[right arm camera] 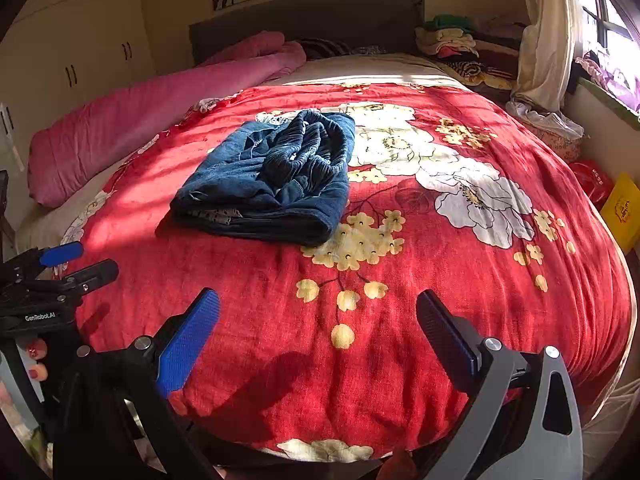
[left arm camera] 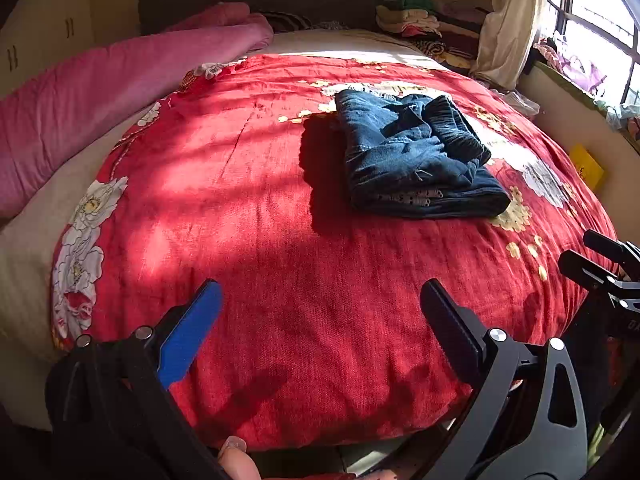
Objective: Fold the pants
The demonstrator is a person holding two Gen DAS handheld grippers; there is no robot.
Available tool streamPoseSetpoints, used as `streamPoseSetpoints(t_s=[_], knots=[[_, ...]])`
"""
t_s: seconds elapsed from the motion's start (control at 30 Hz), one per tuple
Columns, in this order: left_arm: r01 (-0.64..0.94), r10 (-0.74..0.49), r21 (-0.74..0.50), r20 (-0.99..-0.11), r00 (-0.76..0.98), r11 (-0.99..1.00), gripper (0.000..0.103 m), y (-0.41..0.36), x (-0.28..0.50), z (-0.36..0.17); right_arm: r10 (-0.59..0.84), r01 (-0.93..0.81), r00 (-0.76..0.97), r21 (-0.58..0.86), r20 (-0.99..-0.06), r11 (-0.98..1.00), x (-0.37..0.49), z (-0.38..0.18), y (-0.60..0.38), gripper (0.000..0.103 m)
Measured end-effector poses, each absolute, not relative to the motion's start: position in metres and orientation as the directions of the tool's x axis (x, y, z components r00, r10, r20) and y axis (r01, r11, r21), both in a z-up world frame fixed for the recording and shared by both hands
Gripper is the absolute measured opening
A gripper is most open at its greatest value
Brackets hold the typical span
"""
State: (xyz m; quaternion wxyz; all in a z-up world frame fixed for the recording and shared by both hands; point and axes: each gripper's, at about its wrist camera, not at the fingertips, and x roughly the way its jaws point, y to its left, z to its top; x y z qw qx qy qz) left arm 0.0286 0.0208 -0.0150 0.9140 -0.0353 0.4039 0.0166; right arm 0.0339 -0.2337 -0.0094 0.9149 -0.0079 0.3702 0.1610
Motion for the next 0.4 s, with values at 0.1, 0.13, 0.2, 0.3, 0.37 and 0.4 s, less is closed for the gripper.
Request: streamPoseSetpoints(t_s=[0.1,0.13,0.2,0.3,0.37,0.4], knots=[[-0.071,-0.054,-0.141,-0.725,0.686,0.987,0.093,0.041,0.035,-0.009,0.265,-0.264,0.68,0.109,-0.683,0.958,0.043,-0.012,-0.25,0.098],[-0.091,-0.043,-0.145,-0.726,0.686,0.985,0.093,0.051,0.04,-0.007,0.254,-0.246,0.685,0.111,-0.683,0.963,0.049,-0.012,-0.259,0.098],[-0.174,0.039,-0.107,-0.738,0.674,0.979,0.093,0.08,0.058,-0.005,0.216,-0.19,0.699,0.114,-0.682,0.975,0.067,-0.011,-0.285,0.098],[-0.318,0.195,-0.005,-0.781,0.594,0.948,0.093,0.136,0.099,-0.015,0.124,-0.078,0.7,0.096,-0.704,0.992,0.112,-0.01,-0.34,0.098],[-0.387,0.272,0.054,-0.799,0.537,0.921,0.093,0.178,0.127,-0.026,0.014,0.011,0.696,0.031,-0.718,0.999,0.148,-0.012,-0.379,0.098],[-0.413,0.3,0.077,-0.809,0.506,0.907,0.093,0.197,0.141,-0.032,-0.033,0.049,0.679,0.0,-0.734,0.999,0.169,-0.016,-0.398,0.098]])
